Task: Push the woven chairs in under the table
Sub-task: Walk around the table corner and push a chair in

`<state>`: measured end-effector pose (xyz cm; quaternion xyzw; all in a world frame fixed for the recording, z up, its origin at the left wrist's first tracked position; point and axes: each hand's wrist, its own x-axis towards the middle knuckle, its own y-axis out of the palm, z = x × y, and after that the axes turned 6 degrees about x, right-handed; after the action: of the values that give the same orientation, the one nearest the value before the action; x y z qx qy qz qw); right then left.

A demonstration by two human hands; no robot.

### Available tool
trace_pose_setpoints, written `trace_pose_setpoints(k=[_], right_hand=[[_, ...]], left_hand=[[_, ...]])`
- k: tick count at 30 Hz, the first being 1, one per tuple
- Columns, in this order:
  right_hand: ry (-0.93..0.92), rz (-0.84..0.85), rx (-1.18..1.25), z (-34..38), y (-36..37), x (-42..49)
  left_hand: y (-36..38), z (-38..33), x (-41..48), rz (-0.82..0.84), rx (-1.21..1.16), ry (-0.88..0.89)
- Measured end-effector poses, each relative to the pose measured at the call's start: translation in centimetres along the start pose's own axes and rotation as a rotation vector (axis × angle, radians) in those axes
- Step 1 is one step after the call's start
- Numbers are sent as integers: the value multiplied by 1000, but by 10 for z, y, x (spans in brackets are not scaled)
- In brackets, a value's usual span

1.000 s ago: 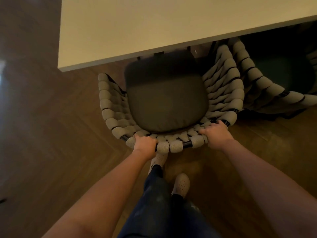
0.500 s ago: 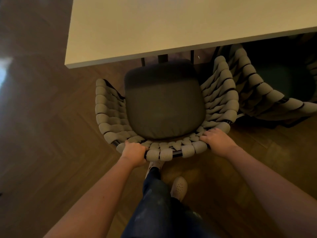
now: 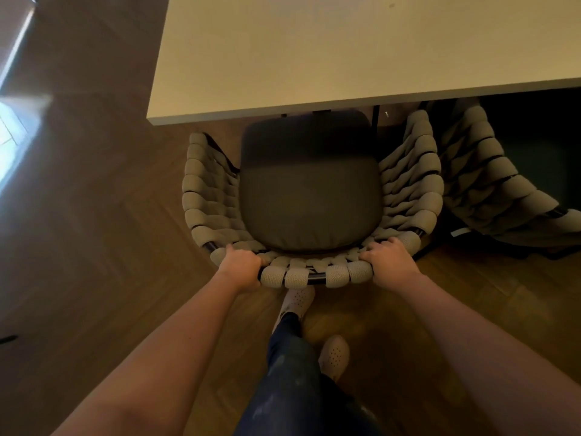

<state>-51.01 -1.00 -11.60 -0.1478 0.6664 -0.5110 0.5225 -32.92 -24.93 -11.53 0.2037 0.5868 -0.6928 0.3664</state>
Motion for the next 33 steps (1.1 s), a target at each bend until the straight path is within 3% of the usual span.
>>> trace_pose_setpoints(k=[14,33], right_hand=[[39,-21,-2,-3,-25,52],[44,-3,49,-16,-16,47]], left_hand=[[-27,30,30,-3,-94,-39],[-25,16,35,32,-92,-29]])
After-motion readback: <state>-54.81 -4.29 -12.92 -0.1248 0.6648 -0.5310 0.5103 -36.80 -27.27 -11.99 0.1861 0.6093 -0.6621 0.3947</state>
